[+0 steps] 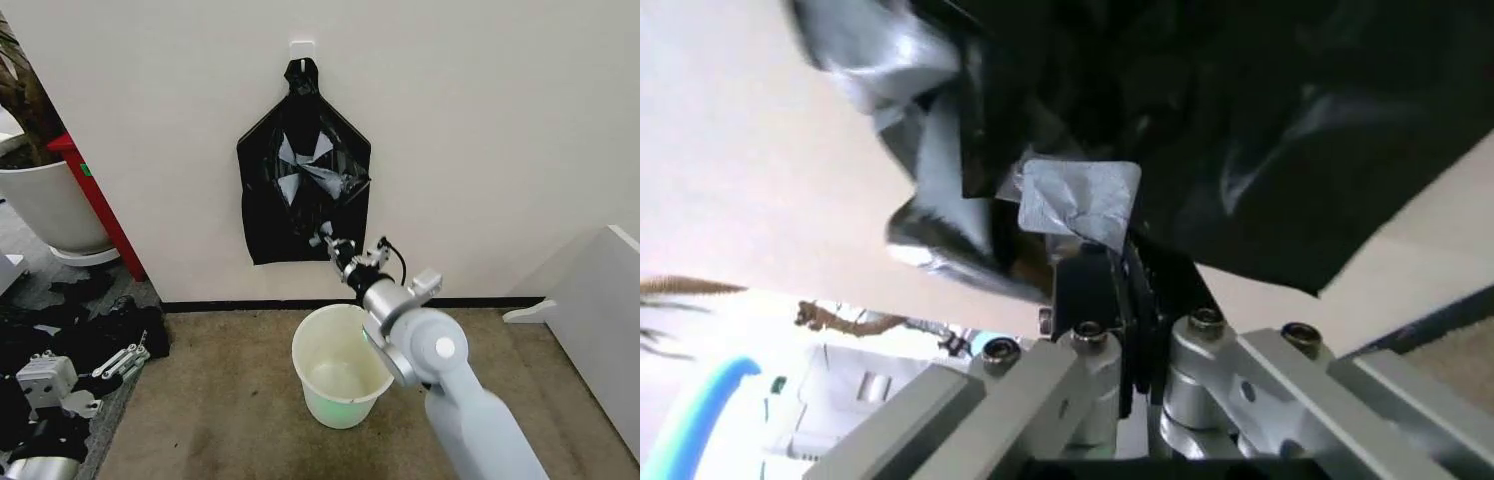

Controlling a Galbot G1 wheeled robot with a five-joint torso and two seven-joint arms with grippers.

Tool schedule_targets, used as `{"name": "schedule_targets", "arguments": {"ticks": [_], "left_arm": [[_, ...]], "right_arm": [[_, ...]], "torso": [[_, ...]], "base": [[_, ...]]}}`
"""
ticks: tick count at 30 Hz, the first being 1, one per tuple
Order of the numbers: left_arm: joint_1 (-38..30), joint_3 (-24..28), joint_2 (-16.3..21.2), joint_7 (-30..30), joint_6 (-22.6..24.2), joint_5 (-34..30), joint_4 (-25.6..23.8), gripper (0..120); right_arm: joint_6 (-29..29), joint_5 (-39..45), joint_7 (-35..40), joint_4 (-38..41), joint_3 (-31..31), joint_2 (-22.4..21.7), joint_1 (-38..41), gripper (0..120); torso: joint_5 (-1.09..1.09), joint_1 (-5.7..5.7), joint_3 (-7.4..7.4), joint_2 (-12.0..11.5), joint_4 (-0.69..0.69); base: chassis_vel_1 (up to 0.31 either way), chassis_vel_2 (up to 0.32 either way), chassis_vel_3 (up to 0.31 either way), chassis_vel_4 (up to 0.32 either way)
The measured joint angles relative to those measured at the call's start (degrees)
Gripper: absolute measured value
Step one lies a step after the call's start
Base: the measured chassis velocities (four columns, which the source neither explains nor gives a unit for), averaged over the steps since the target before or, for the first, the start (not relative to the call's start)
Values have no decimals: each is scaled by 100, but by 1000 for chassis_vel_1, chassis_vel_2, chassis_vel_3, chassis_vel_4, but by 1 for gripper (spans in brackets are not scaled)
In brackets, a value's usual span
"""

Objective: Place the garbage bag over the trash bin.

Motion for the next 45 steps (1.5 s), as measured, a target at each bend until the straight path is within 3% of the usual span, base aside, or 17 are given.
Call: {"name": "schedule_targets", "arguments": {"ticks": [7, 18, 20, 24, 45], "left_arm": [[4, -15, 55, -2, -1, -19, 0, 100], [-98, -207, 772, -169, 192, -509, 0, 100], [-168, -223, 925, -198, 259, -633, 0, 100], [-185, -227, 950, -208, 282, -662, 0, 100], [-227, -207, 949, -200, 283, -676, 0, 100]], "right_arm": [[-87, -144, 7, -16, -188, 27, -61, 0], [-134, -660, -126, -66, -269, 138, -863, 0], [-179, -810, -218, 4, -249, 177, -1183, 0], [-208, -1047, -318, 93, -252, 288, -1557, 0], [-217, -1166, -398, 370, -114, 418, -2244, 0]], "torso": [[0, 0, 0, 0, 0], [0, 0, -1, 0, 0], [-1, 0, -1, 0, -5], [0, 0, -1, 0, 0], [1, 0, -1, 0, -1]], "base": [[0, 0, 0, 0], [0, 0, 0, 0], [0, 0, 0, 0], [0, 0, 0, 0], [0, 0, 0, 0]]}}
